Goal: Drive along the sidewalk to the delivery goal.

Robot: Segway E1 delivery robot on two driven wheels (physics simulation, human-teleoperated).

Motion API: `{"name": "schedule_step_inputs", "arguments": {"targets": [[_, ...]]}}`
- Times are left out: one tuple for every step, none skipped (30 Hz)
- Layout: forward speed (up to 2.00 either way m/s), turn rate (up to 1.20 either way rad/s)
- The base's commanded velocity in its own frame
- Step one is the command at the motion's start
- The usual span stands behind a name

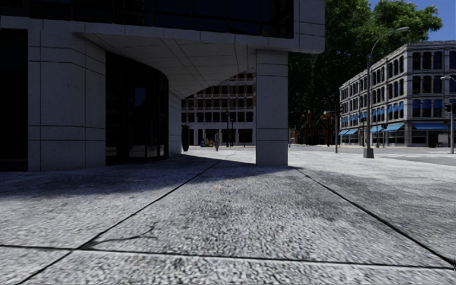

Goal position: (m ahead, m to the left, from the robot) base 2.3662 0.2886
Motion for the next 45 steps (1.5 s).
{"name": "schedule_step_inputs", "arguments": {"targets": [[1.87,0.0],[1.87,0.0],[1.87,0.0],[1.87,0.0],[1.87,0.0],[1.87,0.0],[1.87,0.0],[1.87,0.0],[1.87,0.0],[1.87,0.0],[1.87,0.0],[1.87,0.0],[1.87,0.0],[1.87,0.0],[1.87,0.0],[1.87,0.0],[1.87,0.0],[1.87,0.0],[1.87,0.0],[1.87,0.0],[1.87,0.0],[1.87,0.0],[1.87,0.01],[1.87,0.23],[1.87,0.23],[1.87,0.46],[1.87,0.72],[1.87,0.88],[1.87,0.94],[1.87,0.96],[1.87,0.96],[1.87,0.09],[1.87,0.09],[1.87,0.03],[1.87,0.01],[1.87,0.0],[1.87,0.0],[1.87,0.0],[1.87,0.0],[1.87,0.0],[1.87,0.0],[1.87,0.0],[1.87,0.0],[1.87,0.0],[1.87,0.0]]}}
